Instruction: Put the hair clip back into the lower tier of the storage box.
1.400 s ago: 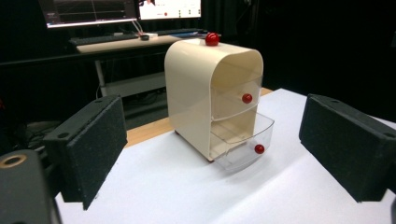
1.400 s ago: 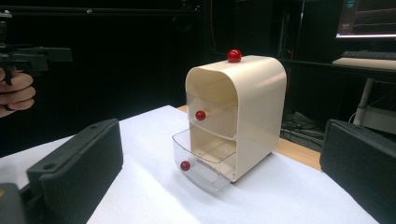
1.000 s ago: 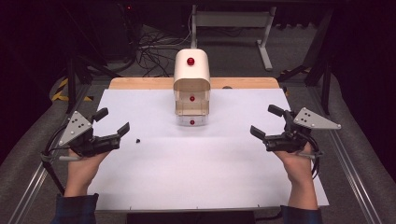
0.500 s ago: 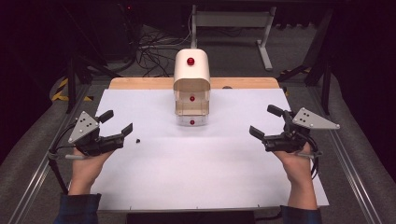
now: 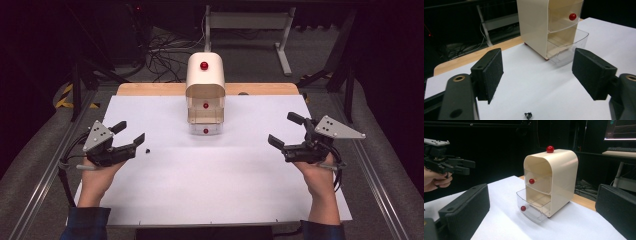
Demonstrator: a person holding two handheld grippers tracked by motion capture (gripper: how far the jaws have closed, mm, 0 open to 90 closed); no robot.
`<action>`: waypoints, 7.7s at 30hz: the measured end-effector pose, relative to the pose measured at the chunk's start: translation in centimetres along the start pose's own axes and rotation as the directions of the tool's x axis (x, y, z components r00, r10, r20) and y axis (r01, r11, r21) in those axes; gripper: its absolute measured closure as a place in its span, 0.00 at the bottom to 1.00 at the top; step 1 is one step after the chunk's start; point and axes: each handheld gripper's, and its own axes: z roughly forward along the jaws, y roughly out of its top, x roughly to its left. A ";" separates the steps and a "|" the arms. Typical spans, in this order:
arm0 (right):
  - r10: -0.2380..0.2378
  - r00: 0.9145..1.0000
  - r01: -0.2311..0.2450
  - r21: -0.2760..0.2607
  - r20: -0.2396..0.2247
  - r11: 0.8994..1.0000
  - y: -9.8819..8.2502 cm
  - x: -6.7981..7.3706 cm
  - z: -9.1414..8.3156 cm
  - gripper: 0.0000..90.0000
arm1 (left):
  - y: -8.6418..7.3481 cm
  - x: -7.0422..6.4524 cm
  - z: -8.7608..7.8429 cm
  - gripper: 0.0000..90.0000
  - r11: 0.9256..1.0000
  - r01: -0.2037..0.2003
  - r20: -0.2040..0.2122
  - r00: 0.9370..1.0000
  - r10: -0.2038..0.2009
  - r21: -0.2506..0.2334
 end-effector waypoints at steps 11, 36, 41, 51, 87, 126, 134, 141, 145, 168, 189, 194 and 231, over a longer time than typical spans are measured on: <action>0.000 1.000 0.000 -0.006 0.005 1.000 0.1 -0.1 -0.2 0.00 | -1.0 0.2 1.2 0.37 0.998 0.026 -0.045 0.999 -0.024 0.064; 0.001 1.000 -0.001 -0.006 0.006 1.000 0.1 -0.1 -0.2 0.00 | -2.6 0.5 3.5 0.53 0.987 0.078 -0.064 0.996 -0.069 0.140; 0.000 1.000 0.000 -0.006 0.006 1.000 0.1 -0.1 -0.2 0.00 | -2.9 0.6 3.9 0.55 0.983 0.092 -0.076 0.994 -0.081 0.161; -0.002 1.000 0.002 -0.006 0.011 1.000 0.1 -0.1 -0.3 0.00 | -3.5 0.6 4.8 0.60 0.973 0.097 -0.088 0.993 -0.080 0.211; -0.006 1.000 0.006 -0.019 0.013 1.000 0.3 0.0 -0.6 0.00 | -5.5 0.5 7.3 0.69 0.928 0.079 -0.106 0.993 -0.043 0.364; -0.004 1.000 0.005 -0.022 0.016 1.000 0.3 -0.1 -0.8 0.00 | -6.8 0.8 8.9 0.77 0.873 0.127 -0.085 0.991 -0.099 0.471; -0.003 1.000 0.003 -0.024 0.014 1.000 0.4 -0.1 -0.9 0.00 | -6.8 0.9 8.9 0.78 0.869 0.150 -0.093 0.988 -0.120 0.472; -0.005 1.000 0.006 -0.028 0.018 1.000 0.4 -0.1 -1.0 0.00 | -6.7 1.0 8.8 0.82 0.867 0.154 -0.098 0.988 -0.122 0.474; -0.005 1.000 0.006 -0.028 0.019 1.000 0.5 -0.1 -1.0 0.00 | -6.7 1.0 8.8 0.87 0.867 0.151 -0.097 0.988 -0.119 0.475; -0.005 1.000 0.006 -0.031 0.014 1.000 0.5 -0.1 -1.0 0.00 | -5.8 0.2 8.1 0.87 0.905 0.109 -0.089 0.993 -0.079 0.411; -0.004 1.000 0.004 -0.036 0.010 0.999 0.5 -0.1 -1.1 0.00 | -4.7 -0.8 7.8 0.88 0.932 0.068 -0.080 0.996 -0.042 0.356; -0.003 1.000 0.003 -0.033 0.011 0.999 0.4 -0.1 -1.0 0.00 | -4.4 -1.2 7.8 0.88 0.939 0.062 -0.073 0.997 -0.040 0.338; 0.006 1.000 -0.006 -0.038 0.016 0.999 0.3 -0.3 -1.3 0.00 | -1.9 -3.6 8.9 0.88 0.967 0.021 0.003 1.000 -0.023 0.253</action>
